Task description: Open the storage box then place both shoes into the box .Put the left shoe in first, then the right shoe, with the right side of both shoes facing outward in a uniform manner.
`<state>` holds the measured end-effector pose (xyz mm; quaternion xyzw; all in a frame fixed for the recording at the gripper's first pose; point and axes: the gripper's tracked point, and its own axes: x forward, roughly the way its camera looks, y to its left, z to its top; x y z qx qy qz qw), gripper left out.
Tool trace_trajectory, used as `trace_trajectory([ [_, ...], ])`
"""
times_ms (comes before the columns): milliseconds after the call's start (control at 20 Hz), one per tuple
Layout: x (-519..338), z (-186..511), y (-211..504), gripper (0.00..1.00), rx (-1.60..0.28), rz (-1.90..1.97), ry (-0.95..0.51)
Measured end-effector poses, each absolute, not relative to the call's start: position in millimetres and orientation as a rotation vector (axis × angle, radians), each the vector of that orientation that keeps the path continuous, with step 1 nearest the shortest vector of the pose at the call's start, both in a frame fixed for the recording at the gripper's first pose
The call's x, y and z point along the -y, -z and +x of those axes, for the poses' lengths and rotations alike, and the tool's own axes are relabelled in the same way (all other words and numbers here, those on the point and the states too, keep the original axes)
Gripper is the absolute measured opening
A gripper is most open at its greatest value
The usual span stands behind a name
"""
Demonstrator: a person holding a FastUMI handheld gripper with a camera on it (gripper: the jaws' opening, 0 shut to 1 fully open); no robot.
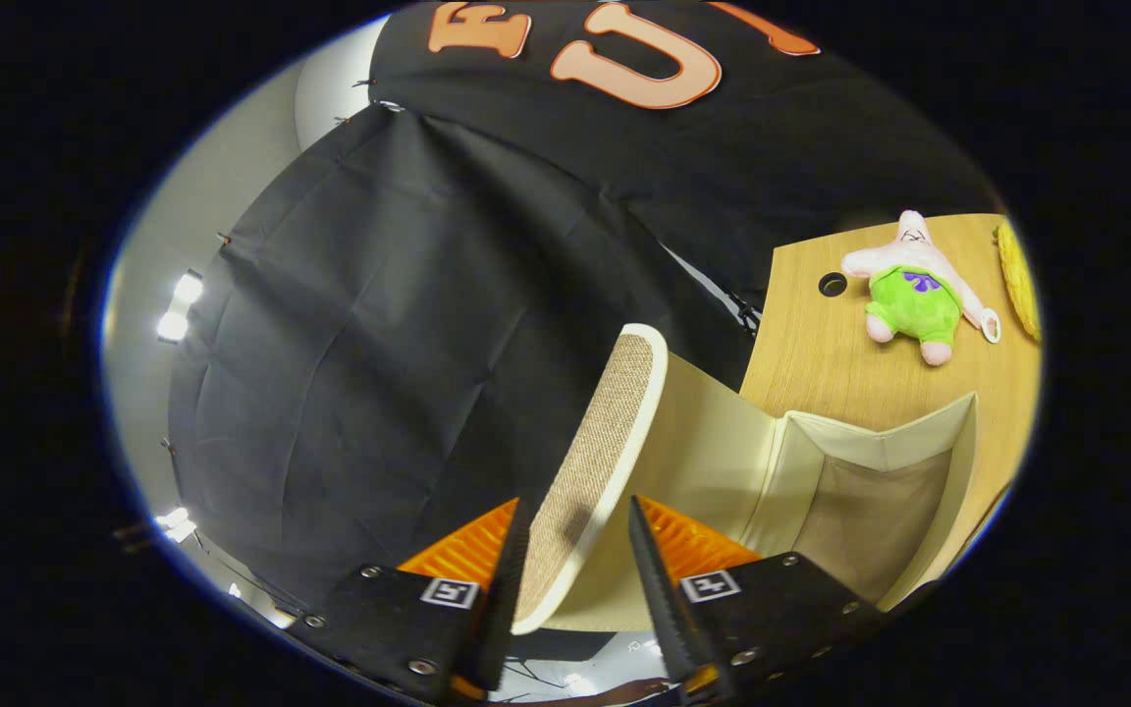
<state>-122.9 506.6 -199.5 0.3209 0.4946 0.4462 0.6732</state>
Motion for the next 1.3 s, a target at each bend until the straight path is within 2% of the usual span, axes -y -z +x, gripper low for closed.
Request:
trace_trajectory([
  [50,-501.2,-122.8,202.5,0.79,-1.103,0.694,-0.994],
  [150,-484.3,-114.5,212.9,0.94,-1.069,0.633,-0.937],
  [200,-470.2,-107.6,220.2,0.96,-1.052,0.602,-0.898],
  [500,-349.3,-76.1,280.7,0.97,-0.979,0.418,-0.626],
  [750,-240.4,-100.6,366.4,0.97,-1.074,0.272,-0.411],
  [950,-183.9,-141.4,411.6,0.97,-1.154,0.157,-0.335],
  [1300,-139.6,-204.4,474.6,0.91,-1.279,0.027,-0.321],
])
